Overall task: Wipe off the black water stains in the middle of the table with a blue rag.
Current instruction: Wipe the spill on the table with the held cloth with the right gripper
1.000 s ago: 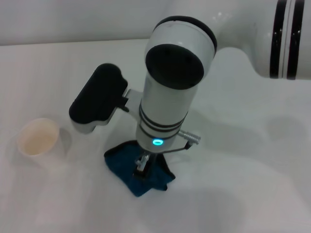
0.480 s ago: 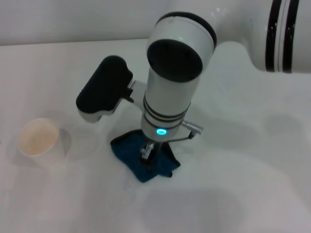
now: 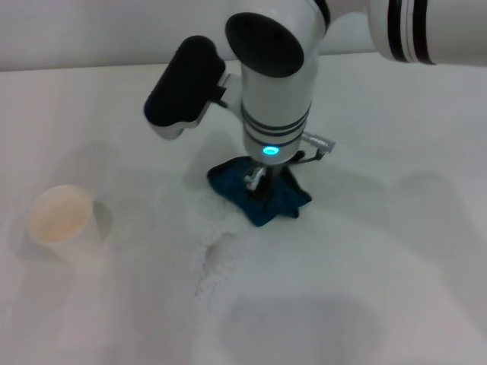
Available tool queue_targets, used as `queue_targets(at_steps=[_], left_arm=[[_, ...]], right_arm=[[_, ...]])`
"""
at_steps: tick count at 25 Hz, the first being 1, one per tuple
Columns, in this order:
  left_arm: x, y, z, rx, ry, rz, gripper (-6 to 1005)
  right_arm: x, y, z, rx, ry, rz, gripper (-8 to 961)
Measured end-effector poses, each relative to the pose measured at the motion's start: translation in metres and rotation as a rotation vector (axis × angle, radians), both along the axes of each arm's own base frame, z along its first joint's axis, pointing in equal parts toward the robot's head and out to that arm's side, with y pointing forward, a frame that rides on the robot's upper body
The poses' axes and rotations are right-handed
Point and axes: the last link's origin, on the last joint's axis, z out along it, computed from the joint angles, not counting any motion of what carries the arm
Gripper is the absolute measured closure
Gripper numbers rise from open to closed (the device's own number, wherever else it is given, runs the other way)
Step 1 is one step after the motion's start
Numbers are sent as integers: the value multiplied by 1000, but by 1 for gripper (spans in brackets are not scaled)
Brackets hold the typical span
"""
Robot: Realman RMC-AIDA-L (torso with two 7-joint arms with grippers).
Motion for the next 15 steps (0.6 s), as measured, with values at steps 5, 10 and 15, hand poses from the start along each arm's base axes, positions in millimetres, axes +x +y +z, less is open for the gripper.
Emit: queue_targets(at_steps=[5,10,15], left_arm=[[-1,-1,0,2,0,3,115],[1,0,0,2,-2,-2,115],[3,4,-1,0,-3,-13,115]], right_arm=[[16,8,9,26,-49,-9,847],[25,-5,5,-15,-47,-34,847],[17,-25,-4,-81,-31,-31,847]])
